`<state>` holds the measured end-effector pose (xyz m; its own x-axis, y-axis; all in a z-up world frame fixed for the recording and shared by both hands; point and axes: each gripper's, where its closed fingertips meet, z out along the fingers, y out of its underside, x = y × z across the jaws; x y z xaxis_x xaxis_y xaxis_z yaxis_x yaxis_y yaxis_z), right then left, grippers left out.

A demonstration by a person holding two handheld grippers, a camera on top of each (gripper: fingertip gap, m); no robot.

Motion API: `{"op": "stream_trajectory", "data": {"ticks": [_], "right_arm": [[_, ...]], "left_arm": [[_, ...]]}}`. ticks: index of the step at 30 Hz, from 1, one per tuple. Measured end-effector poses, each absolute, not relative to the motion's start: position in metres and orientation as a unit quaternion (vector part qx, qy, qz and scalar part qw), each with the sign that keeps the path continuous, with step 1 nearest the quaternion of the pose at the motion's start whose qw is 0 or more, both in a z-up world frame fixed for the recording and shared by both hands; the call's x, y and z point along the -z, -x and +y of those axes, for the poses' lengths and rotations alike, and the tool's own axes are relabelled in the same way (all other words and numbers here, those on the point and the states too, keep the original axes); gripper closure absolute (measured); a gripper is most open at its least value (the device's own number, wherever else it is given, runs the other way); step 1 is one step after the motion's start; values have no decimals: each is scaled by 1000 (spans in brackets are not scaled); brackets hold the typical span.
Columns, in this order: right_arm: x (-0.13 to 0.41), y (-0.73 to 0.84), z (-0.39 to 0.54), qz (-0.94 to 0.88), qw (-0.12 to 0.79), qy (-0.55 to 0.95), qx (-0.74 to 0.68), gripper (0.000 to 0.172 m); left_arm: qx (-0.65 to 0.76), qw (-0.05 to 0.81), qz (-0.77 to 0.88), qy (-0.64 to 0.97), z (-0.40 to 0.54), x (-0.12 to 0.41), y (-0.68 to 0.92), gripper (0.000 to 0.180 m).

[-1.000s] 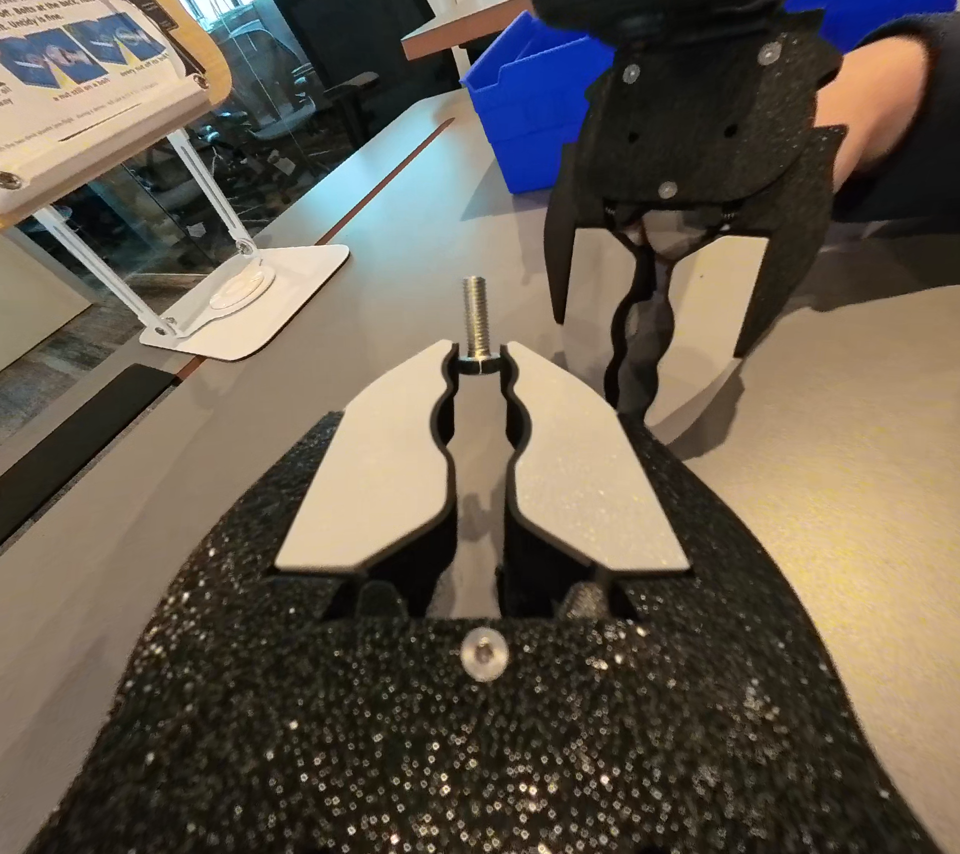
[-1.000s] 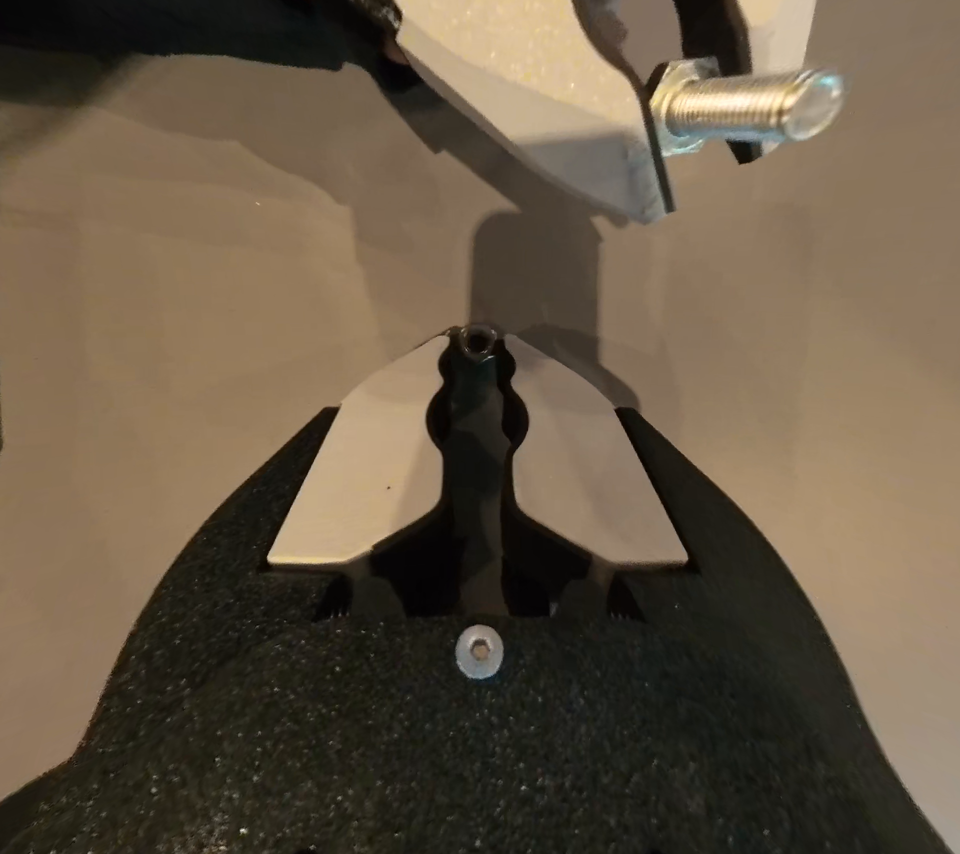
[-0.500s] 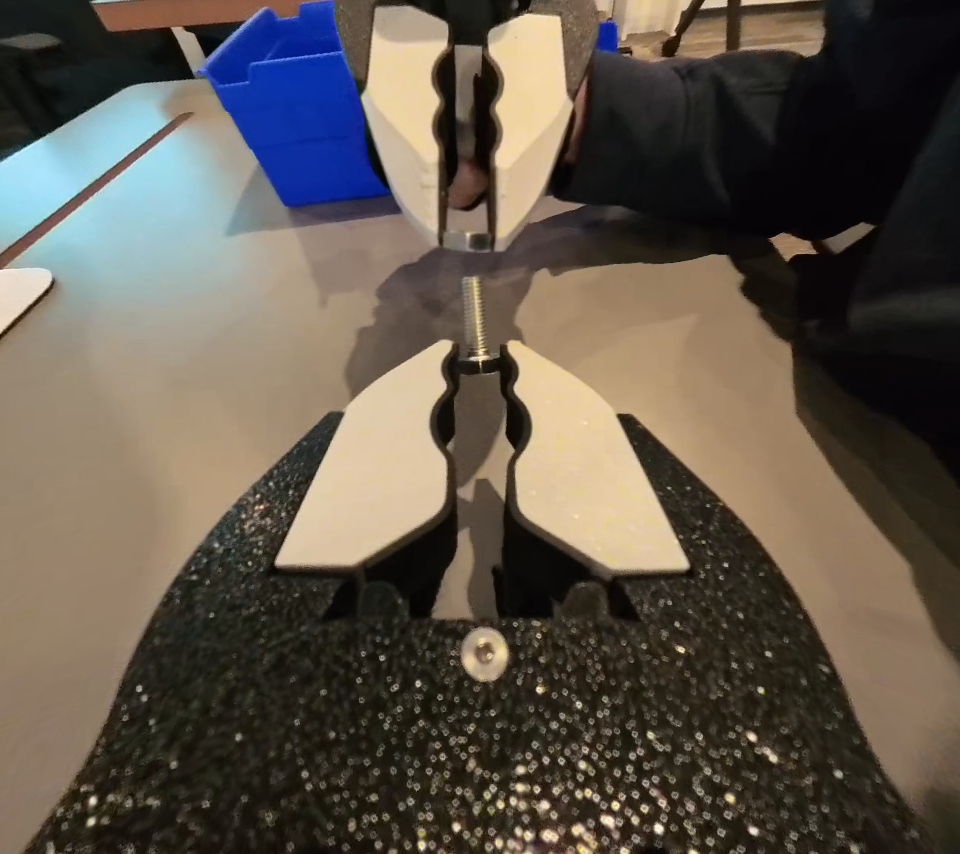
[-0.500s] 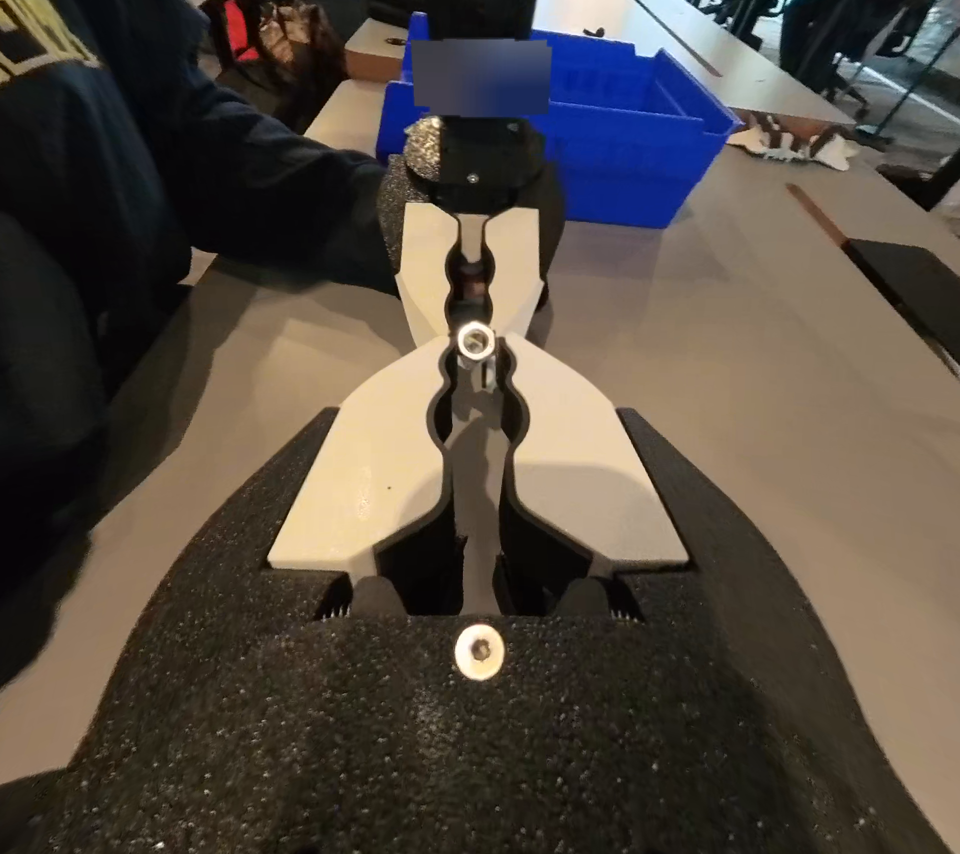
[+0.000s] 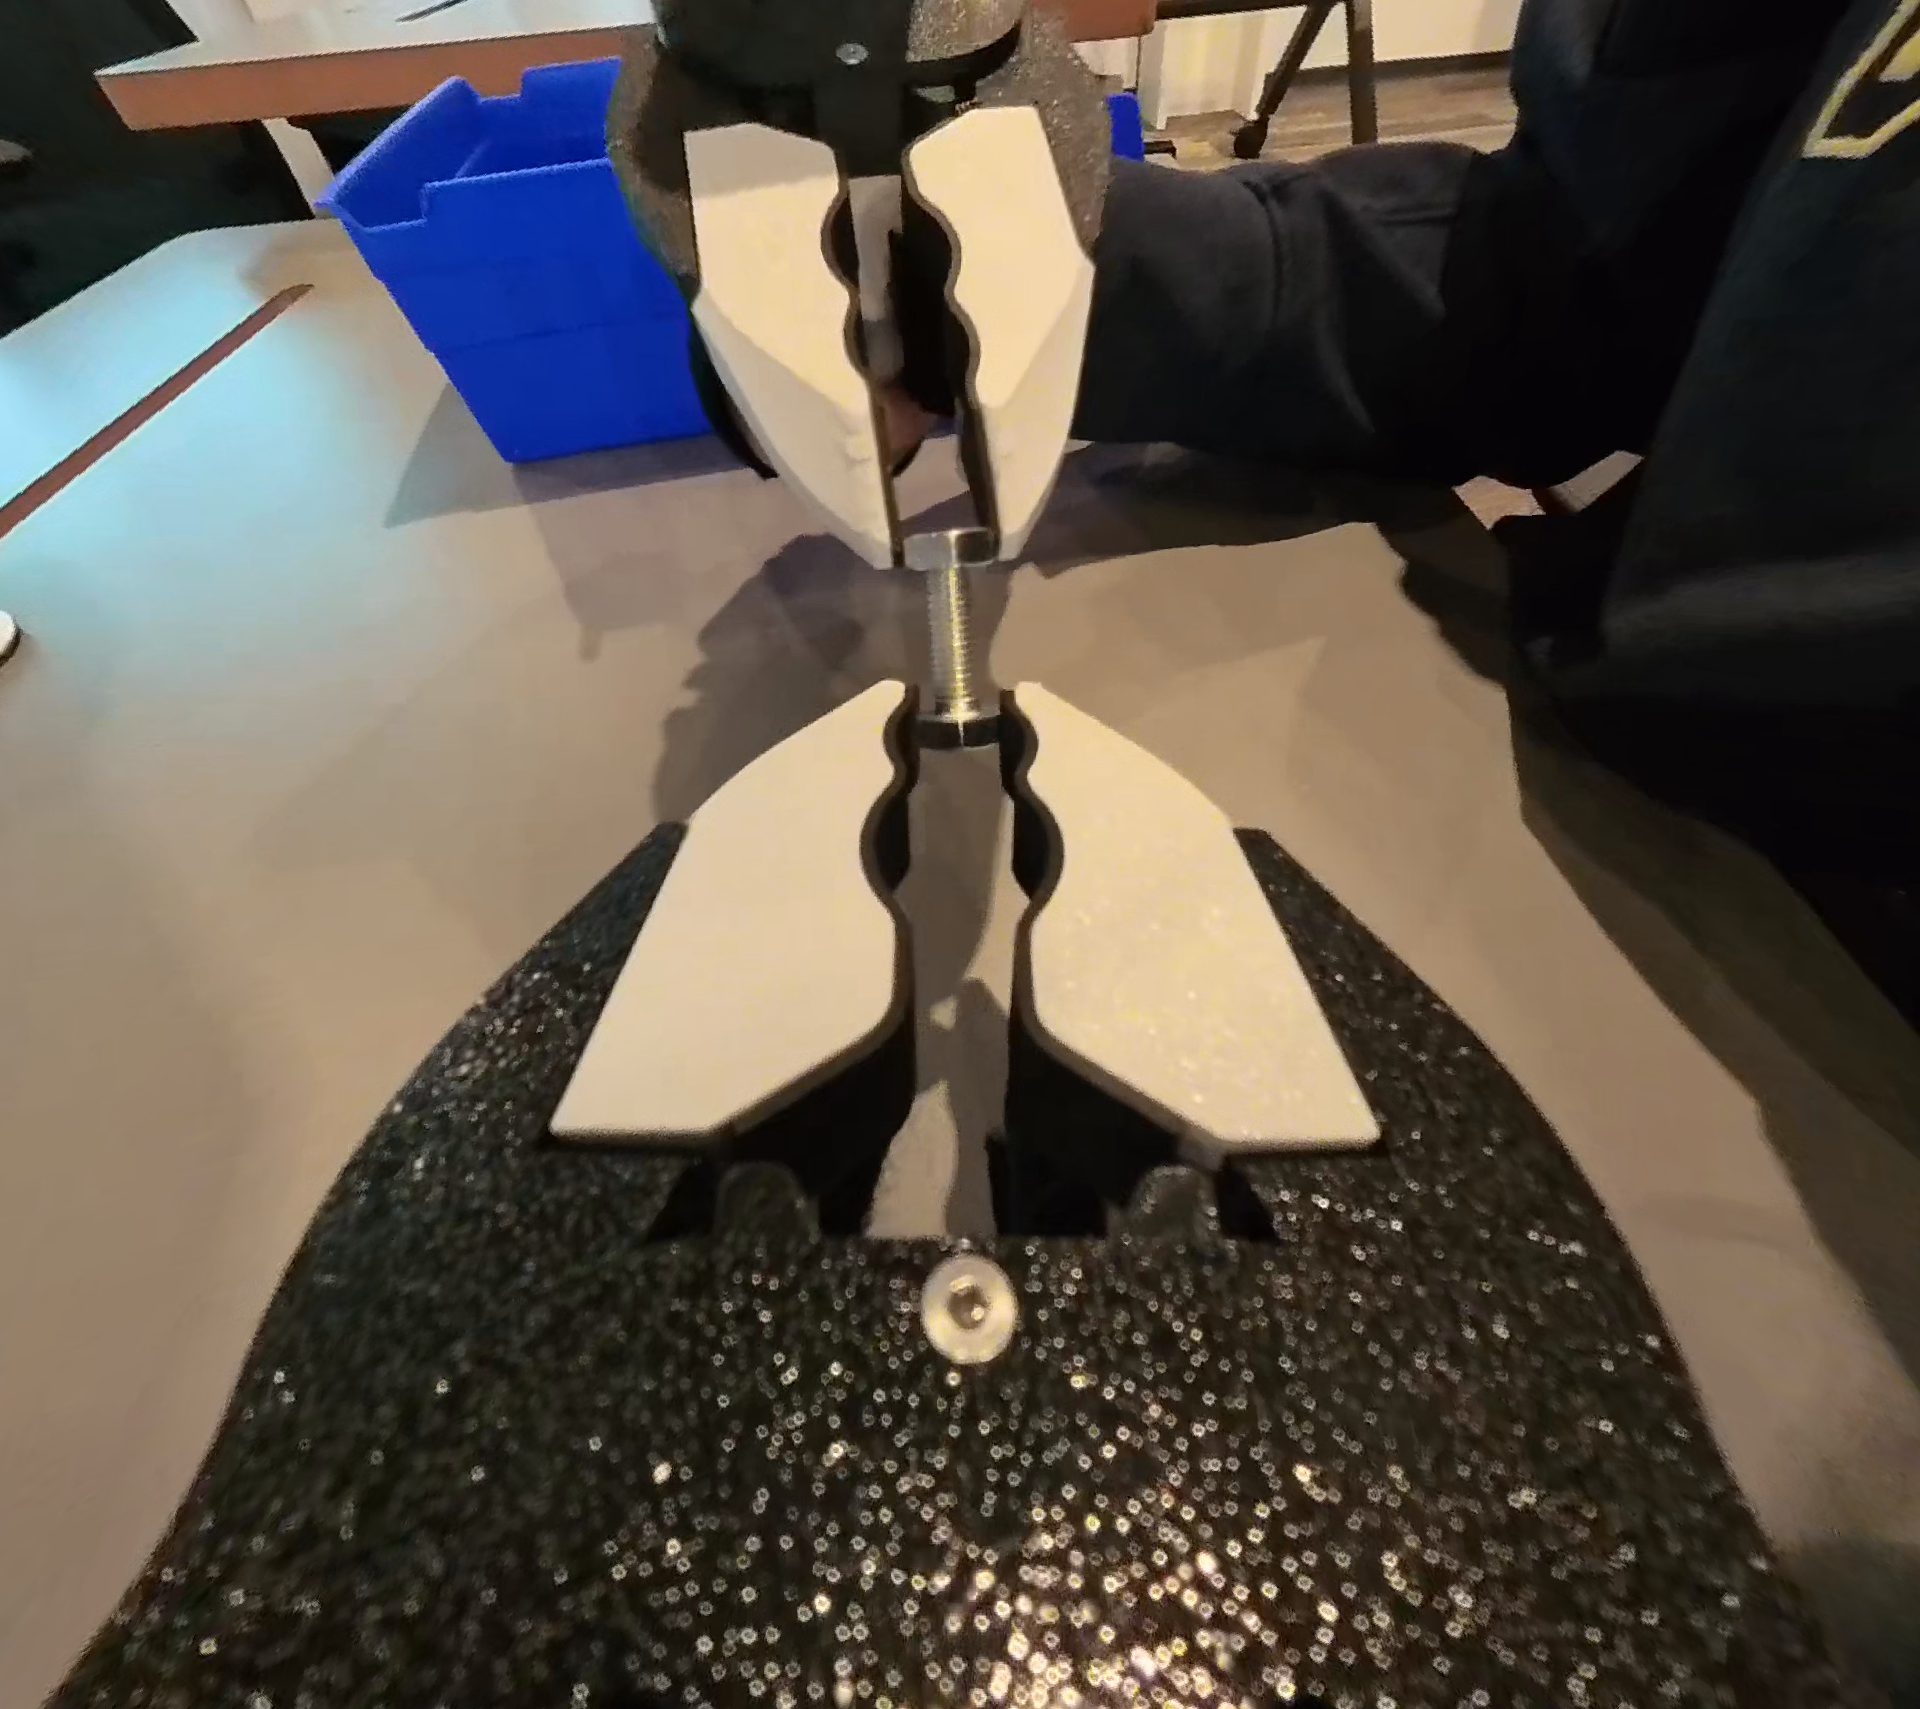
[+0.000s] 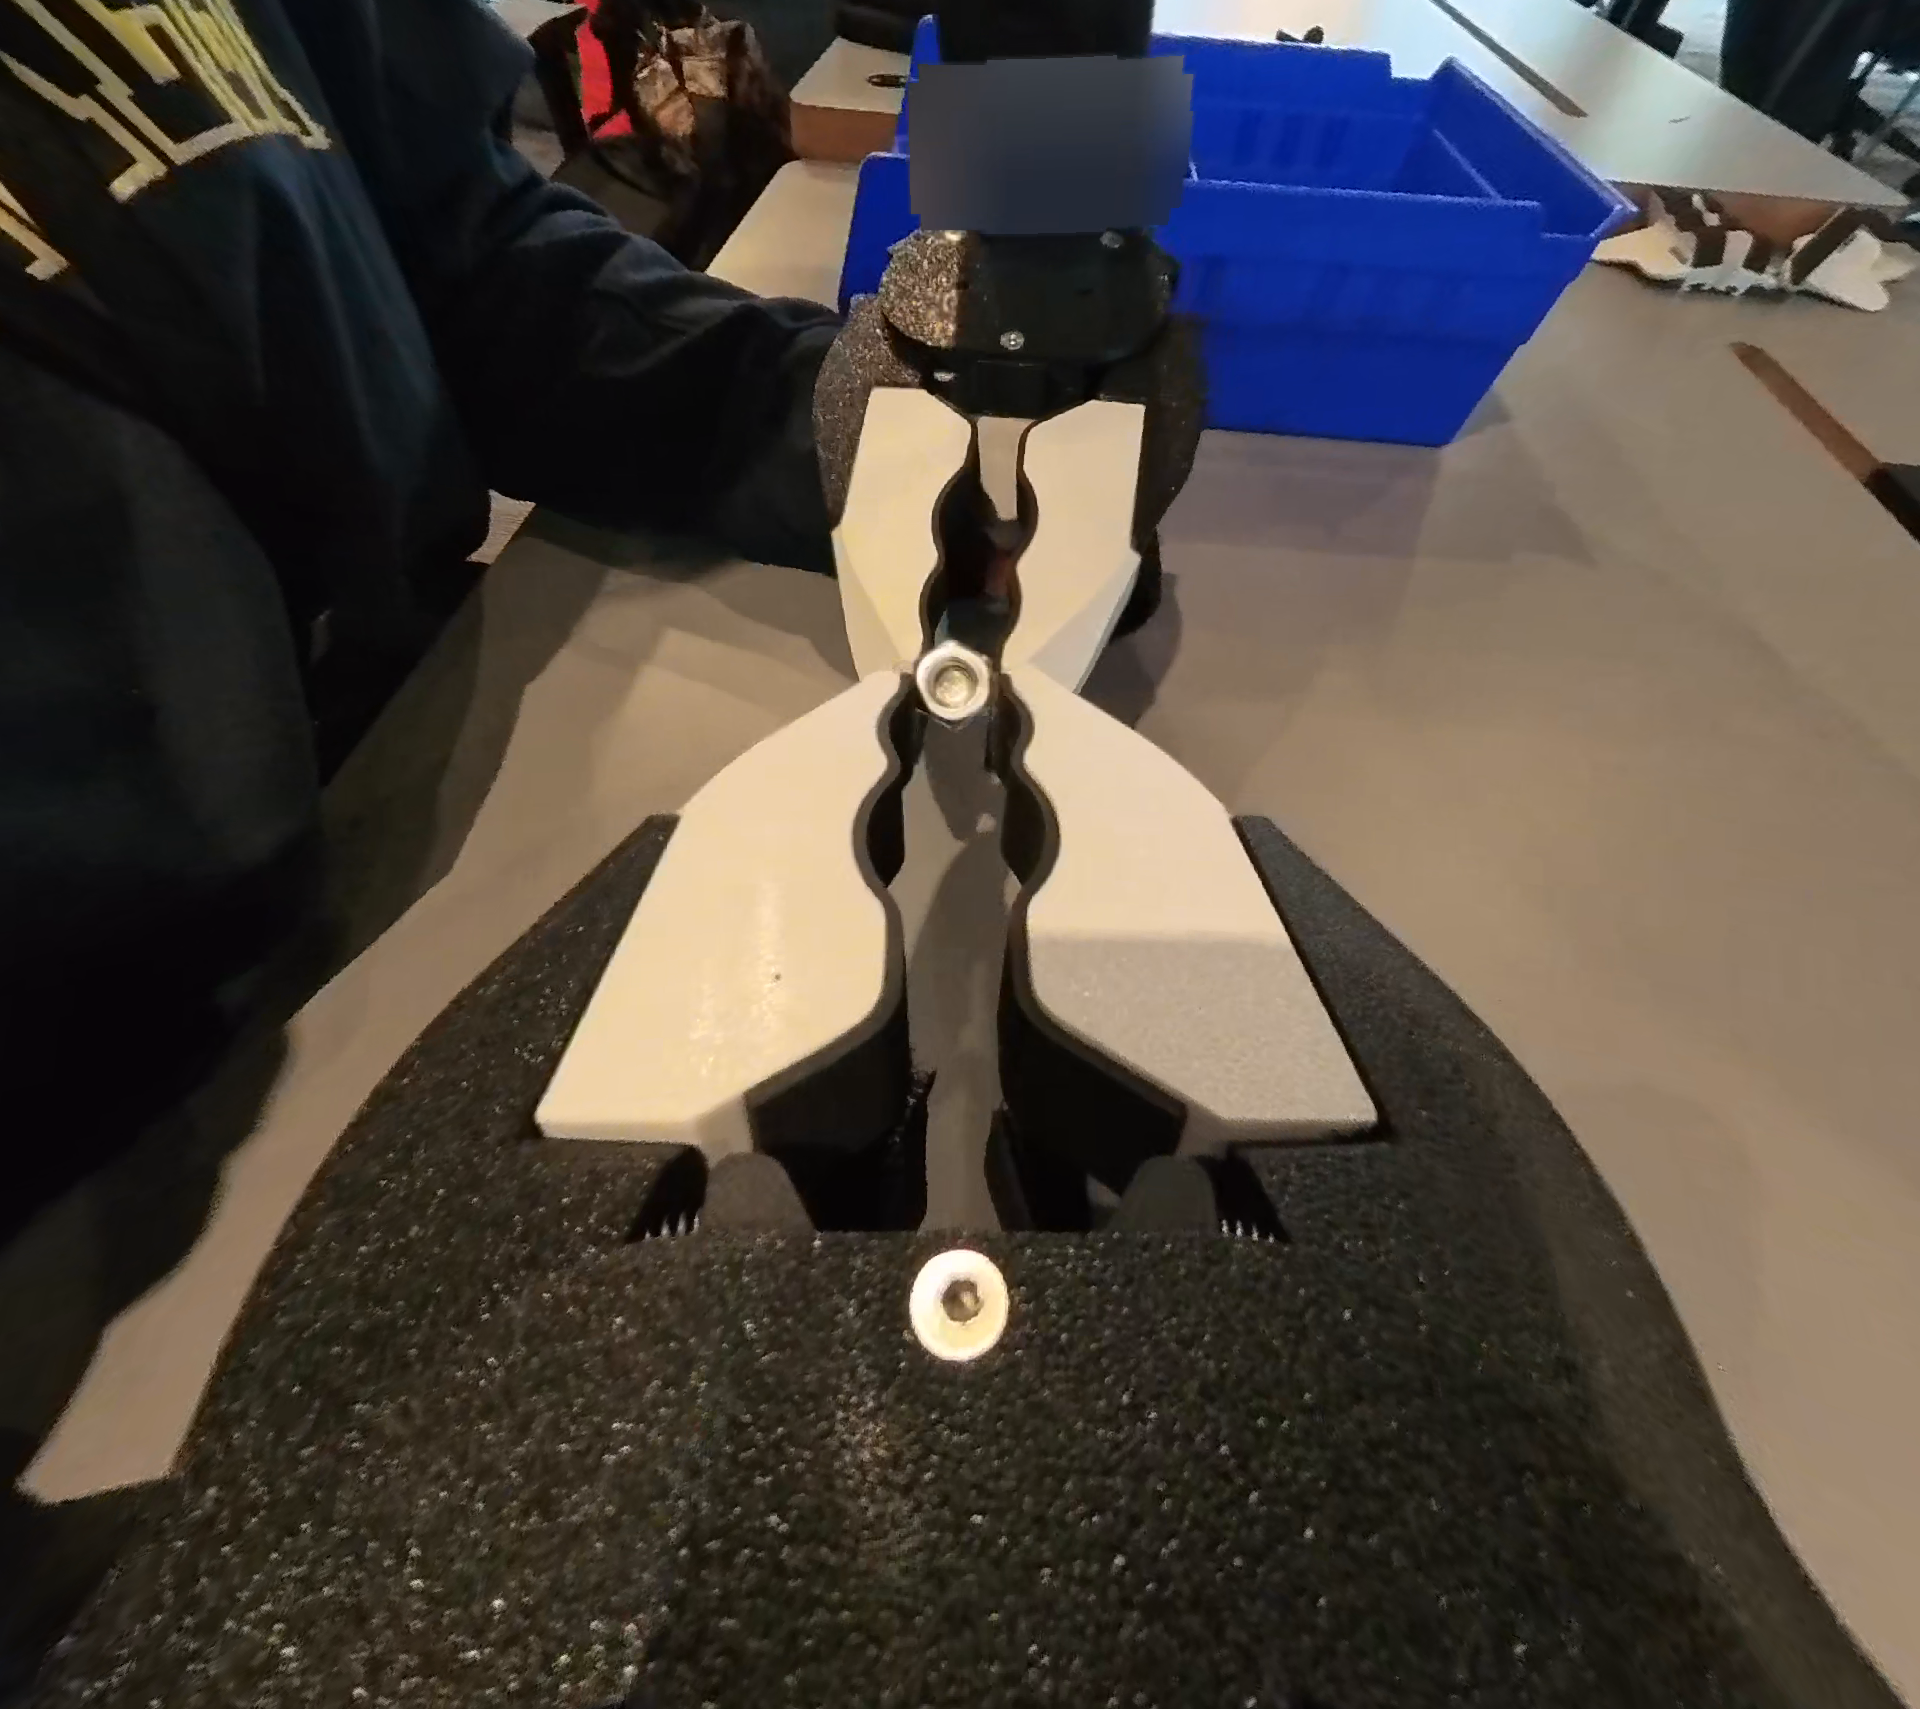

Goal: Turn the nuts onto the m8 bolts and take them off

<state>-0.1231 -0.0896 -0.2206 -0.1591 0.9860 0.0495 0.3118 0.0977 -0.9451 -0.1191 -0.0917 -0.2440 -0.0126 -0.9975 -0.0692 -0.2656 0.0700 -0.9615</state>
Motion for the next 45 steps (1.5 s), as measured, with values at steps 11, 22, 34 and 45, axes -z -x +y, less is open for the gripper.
{"op": "stream_trajectory", "data": {"ticks": [11, 22, 34, 45], "right_arm": [[220, 134, -46, -519, 432, 631, -383, 158], [222, 143, -29, -401, 426, 708, -396, 158], [225, 132, -44, -466, 372, 685, -419, 158], [222, 139, -30, -361, 385, 736, -424, 157]], "left_arm": [[306, 520, 492, 628, -46, 243, 131, 166], [234, 547, 454, 663, -27, 246, 142, 166], [275, 522, 507, 628, -43, 250, 130, 166], [246, 529, 457, 672, -28, 253, 137, 166]]}}
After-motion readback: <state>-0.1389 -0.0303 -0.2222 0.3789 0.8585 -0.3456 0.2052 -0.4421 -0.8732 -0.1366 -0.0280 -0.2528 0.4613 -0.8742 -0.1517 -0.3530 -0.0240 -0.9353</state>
